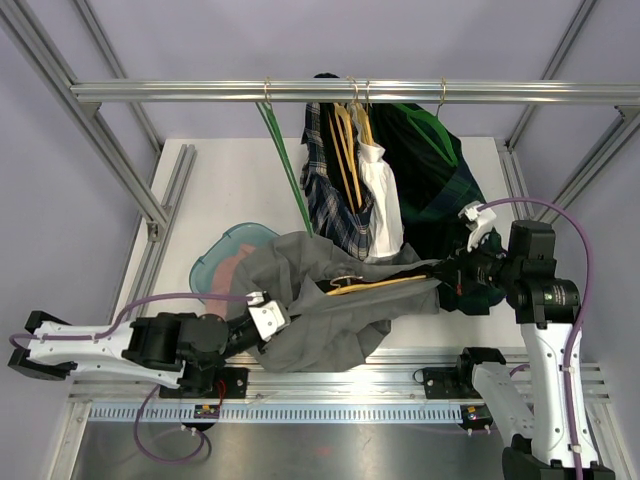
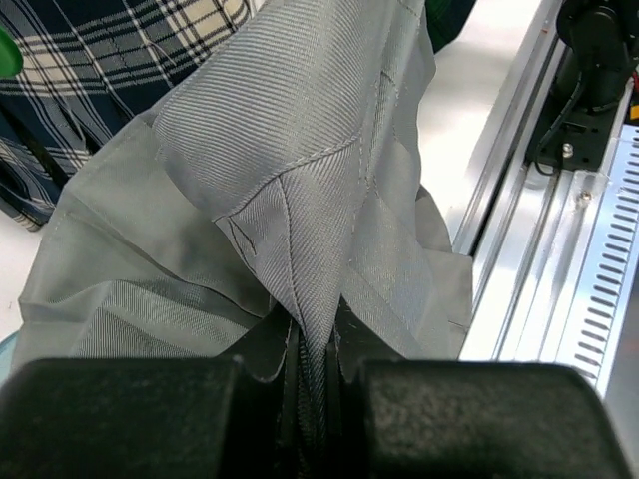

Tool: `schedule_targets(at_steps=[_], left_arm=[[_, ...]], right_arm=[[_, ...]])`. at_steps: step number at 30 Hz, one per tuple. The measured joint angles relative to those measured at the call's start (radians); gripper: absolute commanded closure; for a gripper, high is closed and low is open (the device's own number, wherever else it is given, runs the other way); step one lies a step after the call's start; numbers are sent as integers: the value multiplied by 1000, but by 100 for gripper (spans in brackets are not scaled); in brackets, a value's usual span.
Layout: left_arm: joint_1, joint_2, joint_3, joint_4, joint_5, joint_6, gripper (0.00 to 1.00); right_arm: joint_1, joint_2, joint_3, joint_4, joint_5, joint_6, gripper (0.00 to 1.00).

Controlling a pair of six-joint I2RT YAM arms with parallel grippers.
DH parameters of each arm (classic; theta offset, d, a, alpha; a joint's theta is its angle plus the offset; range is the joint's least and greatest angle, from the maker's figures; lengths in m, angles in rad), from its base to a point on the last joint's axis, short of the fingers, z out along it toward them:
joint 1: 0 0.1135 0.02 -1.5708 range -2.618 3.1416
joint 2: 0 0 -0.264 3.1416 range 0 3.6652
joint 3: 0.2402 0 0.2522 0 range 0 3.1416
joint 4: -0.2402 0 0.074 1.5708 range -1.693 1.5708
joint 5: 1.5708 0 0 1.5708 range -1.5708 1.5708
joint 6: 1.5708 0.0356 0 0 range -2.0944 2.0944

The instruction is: Remove the skirt from the hanger

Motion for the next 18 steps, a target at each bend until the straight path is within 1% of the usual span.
schedule_targets(at_steps=[6,12,14,15,16,17,18], left_arm=[[-1,-19,66,-107,9,-41,100],[-2,-19,112,-154,6,-52,100],[-2,-19,112,-154,6,-57,100],[-2,-22,112,-153,7,-60,100],[-2,-28,112,-155,6,-63,100],[-2,-42,112,-164,5,-64,100],[-2,-68,112,-170,-5,-70,100]], right_arm=[[-4,19,-1,-1,-81,-12,100],[-28,47,10,-35,-197,-122,100],[-28,64,6,-43,-208,-145,91],[-28,71,0,-45,-212,-150,80],[-29,76,-6,-46,-212,-157,64],[-35,80,-11,-43,-178,-175,42],[-54,83,-16,-35,-118,-195,36]])
